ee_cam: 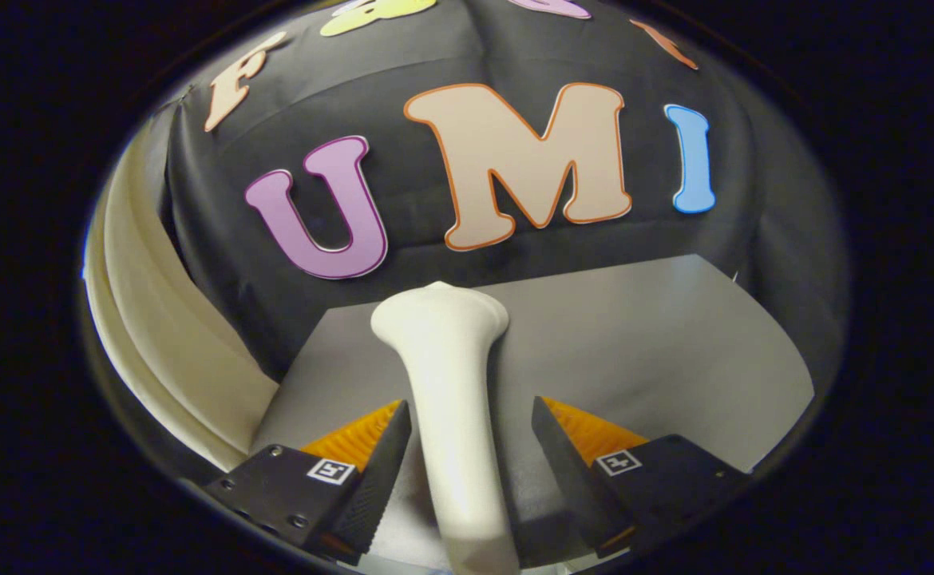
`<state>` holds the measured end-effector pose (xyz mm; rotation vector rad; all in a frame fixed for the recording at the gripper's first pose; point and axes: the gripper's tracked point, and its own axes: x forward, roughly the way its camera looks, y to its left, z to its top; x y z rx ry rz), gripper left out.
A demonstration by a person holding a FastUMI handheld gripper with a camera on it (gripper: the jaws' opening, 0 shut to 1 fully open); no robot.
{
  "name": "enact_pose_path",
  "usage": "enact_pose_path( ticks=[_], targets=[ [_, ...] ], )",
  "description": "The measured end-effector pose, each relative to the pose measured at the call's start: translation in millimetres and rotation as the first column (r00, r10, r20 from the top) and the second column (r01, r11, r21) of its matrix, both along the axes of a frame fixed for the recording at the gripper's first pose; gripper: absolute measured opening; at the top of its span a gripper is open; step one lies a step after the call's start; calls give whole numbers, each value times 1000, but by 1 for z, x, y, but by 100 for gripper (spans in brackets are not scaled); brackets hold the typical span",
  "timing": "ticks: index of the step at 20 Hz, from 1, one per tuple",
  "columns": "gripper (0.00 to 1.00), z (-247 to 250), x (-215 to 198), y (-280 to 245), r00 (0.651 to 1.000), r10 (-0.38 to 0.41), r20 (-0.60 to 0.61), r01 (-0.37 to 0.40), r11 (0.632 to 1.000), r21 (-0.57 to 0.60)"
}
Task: Iron the clothes twice with a garment steamer, once on the left side and once on the right side.
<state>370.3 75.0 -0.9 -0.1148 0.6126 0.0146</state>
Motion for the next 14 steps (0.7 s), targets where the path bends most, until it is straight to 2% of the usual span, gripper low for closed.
enact_pose_path(
  ticks=[3,5,8,10,14],
  targets=[
    [72,-7,7,5,998,8,-60,-10,999,-44],
    [58,-5,5,2,998,32,-57,-36,997,-75],
    [36,0,5,7,996,85,-36,-85,996,11],
    [35,10,4,8,993,111,32,-113,992,51],
    [33,23,-11,9,978,138,154,-144,989,26]
  ],
)
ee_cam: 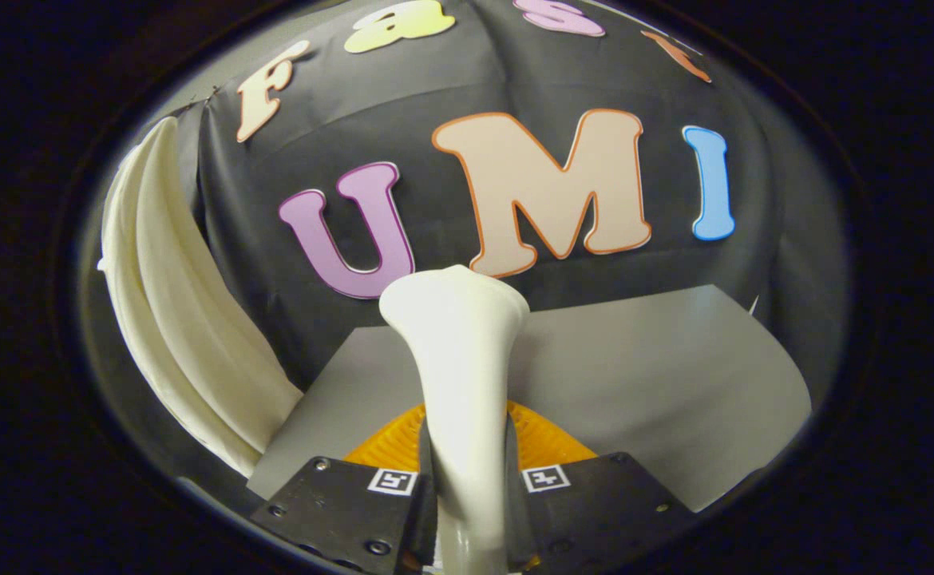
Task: Iron the clothes twice with a garment steamer, once on the left side and once on the right side.
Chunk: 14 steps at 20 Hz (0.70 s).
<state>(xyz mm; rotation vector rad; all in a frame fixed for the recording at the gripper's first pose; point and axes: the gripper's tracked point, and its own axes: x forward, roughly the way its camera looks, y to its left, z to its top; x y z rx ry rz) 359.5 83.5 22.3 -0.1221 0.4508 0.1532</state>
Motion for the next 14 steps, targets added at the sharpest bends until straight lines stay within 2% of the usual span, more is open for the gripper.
enact_pose_path(
  ticks=[3,8,14],
  targets=[
    [33,-3,-19,-3,998,20,58,-19,1000,-25],
    [33,7,-63,-7,980,16,200,-23,999,32],
    [32,39,-113,9,940,-31,339,25,999,22]
  ],
)
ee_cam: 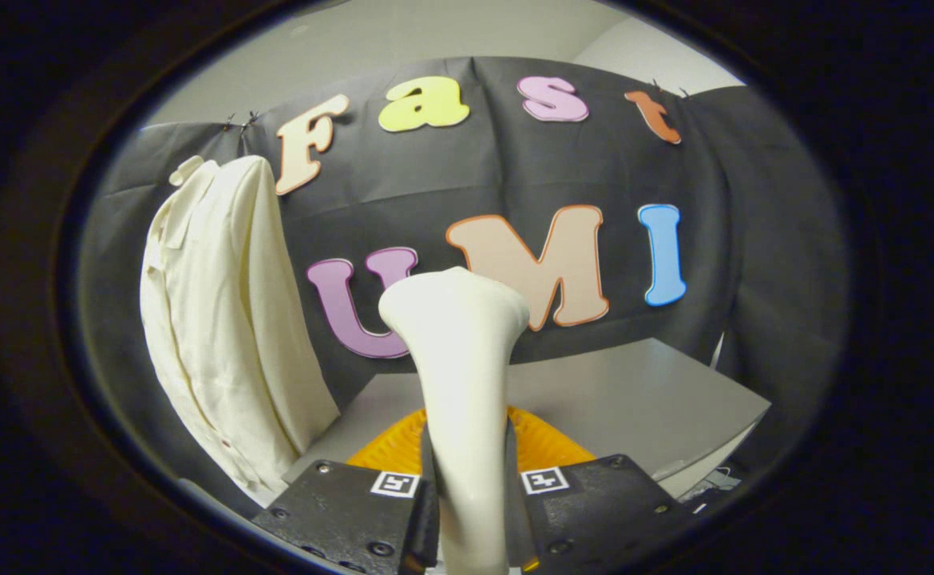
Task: Iron the clothes twice with a garment steamer, once on the left side and once on the right side.
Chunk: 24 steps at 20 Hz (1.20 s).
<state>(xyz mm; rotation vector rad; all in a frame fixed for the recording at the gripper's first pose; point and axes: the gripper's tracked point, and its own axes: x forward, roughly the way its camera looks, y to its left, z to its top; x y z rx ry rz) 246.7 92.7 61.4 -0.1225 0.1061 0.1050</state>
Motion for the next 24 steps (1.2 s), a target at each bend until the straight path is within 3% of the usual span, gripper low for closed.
enact_pose_path(
  ticks=[6,13,22,24],
  targets=[
    [32,32,-56,73,992,-35,120,39,999,-29],
    [31,41,-115,200,973,36,227,-31,999,-24],
    [32,-19,-148,348,932,273,238,-292,955,45],
    [32,-41,-146,364,935,293,202,-308,950,50]
  ],
)
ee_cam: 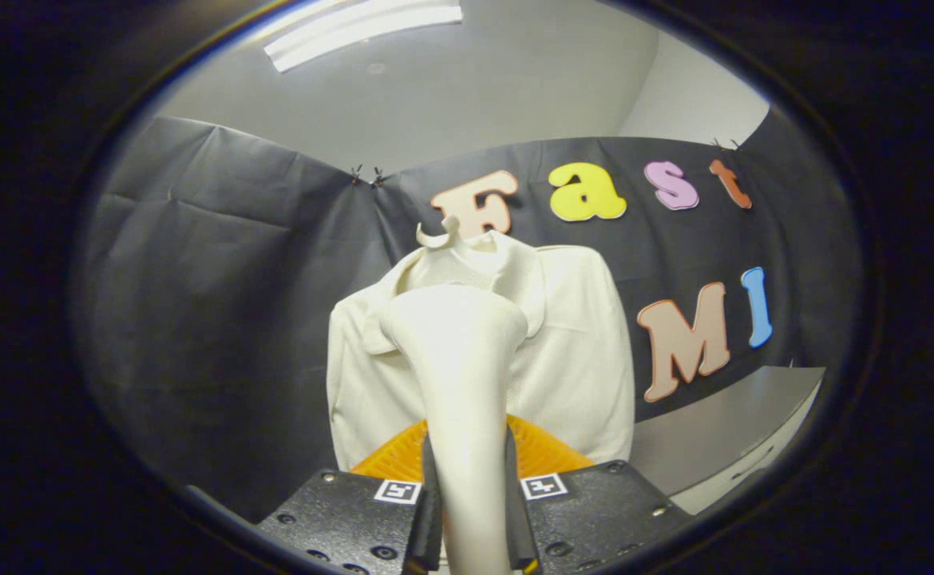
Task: Iron the clothes twice with a garment steamer, once on the left side and once on the right side.
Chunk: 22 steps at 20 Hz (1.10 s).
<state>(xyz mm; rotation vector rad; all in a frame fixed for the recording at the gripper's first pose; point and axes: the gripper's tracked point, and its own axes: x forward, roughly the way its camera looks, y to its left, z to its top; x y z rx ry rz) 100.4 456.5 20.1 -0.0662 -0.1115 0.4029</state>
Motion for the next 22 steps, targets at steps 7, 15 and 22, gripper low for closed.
enact_pose_path(
  ticks=[7,15,22],
  targets=[
    [32,-57,37,27,994,-85,-68,84,996,-18],
    [32,-86,66,26,976,-201,-80,196,979,-60],
    [33,-136,82,3,948,-261,-182,241,963,-121]
  ],
)
